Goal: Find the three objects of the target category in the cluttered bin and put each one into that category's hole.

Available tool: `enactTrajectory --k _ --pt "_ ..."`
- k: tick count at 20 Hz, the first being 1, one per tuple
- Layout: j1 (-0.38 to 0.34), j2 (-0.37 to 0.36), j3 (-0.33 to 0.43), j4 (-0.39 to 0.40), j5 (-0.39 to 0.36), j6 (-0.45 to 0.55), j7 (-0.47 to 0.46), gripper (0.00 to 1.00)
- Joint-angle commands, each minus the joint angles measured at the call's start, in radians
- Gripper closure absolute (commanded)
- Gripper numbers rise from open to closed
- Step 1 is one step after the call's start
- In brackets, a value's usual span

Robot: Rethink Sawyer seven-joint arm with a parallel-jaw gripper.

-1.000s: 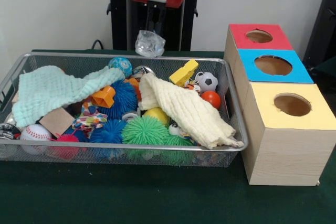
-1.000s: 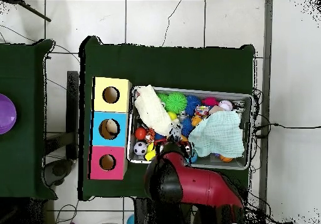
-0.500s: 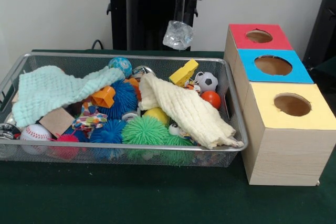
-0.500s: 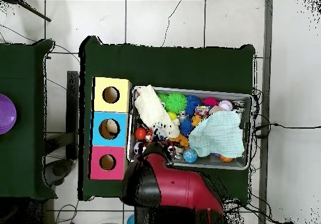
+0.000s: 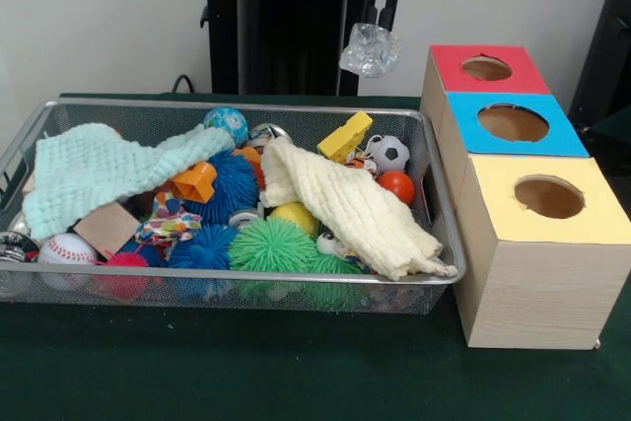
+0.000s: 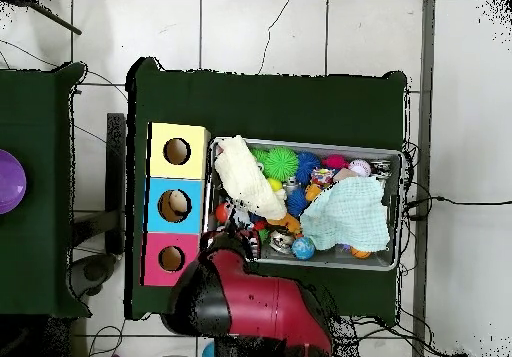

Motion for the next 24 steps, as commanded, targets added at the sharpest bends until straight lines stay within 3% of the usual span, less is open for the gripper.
enactTrajectory --k 1,24 --pt "0.039 0.016 -0.037 -0.004 0.079 0.104 0.257 1.00" --pt "0.297 0.111 -0.145 -0.025 0.276 0.069 0.350 1.00"
